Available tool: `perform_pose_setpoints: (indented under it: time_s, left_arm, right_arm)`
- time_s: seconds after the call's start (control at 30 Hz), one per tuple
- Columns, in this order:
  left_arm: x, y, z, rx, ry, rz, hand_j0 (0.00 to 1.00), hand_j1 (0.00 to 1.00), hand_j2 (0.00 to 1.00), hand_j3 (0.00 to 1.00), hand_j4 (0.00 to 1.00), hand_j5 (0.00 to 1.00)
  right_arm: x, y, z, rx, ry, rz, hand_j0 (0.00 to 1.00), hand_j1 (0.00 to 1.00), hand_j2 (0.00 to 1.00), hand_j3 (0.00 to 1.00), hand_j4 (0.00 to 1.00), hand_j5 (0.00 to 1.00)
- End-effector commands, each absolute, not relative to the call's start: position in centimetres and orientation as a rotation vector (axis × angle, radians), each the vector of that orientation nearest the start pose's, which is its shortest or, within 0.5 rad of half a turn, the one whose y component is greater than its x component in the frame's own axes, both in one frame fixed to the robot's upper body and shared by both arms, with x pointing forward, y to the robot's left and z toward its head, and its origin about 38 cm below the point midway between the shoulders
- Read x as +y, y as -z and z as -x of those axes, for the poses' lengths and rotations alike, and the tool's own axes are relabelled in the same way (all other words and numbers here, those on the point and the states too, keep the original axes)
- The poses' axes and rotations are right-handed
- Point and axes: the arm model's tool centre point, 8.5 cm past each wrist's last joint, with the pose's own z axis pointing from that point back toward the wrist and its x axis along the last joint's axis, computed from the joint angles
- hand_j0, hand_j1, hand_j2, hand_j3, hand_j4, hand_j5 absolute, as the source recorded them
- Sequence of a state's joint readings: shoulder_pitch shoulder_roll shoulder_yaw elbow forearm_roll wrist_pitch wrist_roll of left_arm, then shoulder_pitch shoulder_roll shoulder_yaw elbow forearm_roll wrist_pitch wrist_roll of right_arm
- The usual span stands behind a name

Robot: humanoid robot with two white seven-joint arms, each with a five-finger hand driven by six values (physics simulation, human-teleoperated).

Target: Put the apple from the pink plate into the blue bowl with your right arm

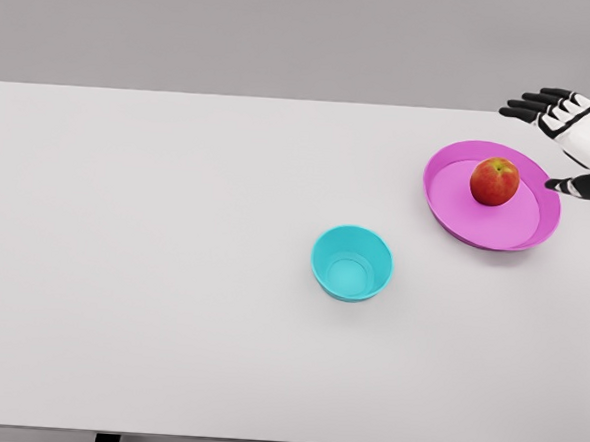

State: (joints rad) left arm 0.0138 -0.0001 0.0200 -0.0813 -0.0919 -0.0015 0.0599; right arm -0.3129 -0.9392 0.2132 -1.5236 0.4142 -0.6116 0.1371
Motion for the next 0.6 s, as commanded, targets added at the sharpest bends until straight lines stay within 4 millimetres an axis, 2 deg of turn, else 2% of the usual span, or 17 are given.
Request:
perform_pose_setpoints:
  time_s: [0.0,0.07,0.1,0.17,0.2,0.27,0.4,0.5,0.57]
  left_arm:
    - [27.7,26.2,-2.0,-0.07,0.073,-0.151,1.0,1.0,1.0,1.0,1.0,1.0]
    - [27.7,26.2,-2.0,-0.068,0.073,-0.151,1.0,1.0,1.0,1.0,1.0,1.0]
    - [27.7,26.2,-2.0,-0.068,0.072,-0.151,1.0,1.0,1.0,1.0,1.0,1.0]
    - [27.7,26.2,-2.0,-0.068,0.073,-0.151,1.0,1.0,1.0,1.0,1.0,1.0]
    - [27.7,26.2,-2.0,-0.068,0.073,-0.151,1.0,1.0,1.0,1.0,1.0,1.0]
    - [27.7,26.2,-2.0,-0.068,0.073,-0.151,1.0,1.0,1.0,1.0,1.0,1.0]
    - [27.7,26.2,-2.0,-0.068,0.073,-0.151,1.0,1.0,1.0,1.0,1.0,1.0]
    - [27.7,26.2,-2.0,-0.068,0.072,-0.151,1.0,1.0,1.0,1.0,1.0,1.0]
    - [27.7,26.2,-2.0,-0.068,0.073,-0.151,1.0,1.0,1.0,1.0,1.0,1.0]
  right_arm:
    - [-39.3,-26.1,-39.7,-1.72,-1.692,0.765,1.0,1.0,1.0,1.0,1.0,1.0]
    - [-39.5,-26.2,-39.7,-1.727,-1.678,0.768,1.0,1.0,1.0,1.0,1.0,1.0]
    - [-40.1,-25.9,-39.8,-1.707,-1.665,0.773,1.0,1.0,1.0,1.0,1.0,1.0]
    - [-42.8,-24.1,-40.3,-1.621,-1.61,0.779,1.0,1.0,1.0,1.0,1.0,1.0]
    - [-43.2,-23.7,-40.5,-1.61,-1.595,0.78,1.0,1.0,1.0,1.0,1.0,1.0]
    - [-43.3,-23.1,-40.6,-1.508,-1.664,0.728,1.0,1.0,1.0,1.0,1.0,1.0]
    - [-43.2,-24.3,-41.6,-1.245,-1.857,0.621,1.0,1.0,1.0,1.0,1.0,1.0]
    - [-42.3,-24.9,-42.8,-1.292,-1.835,0.624,1.0,1.0,1.0,1.0,1.0,1.0]
    - [-41.7,-25.0,-44.7,-1.3,-1.819,0.612,1.0,1.0,1.0,1.0,1.0,1.0]
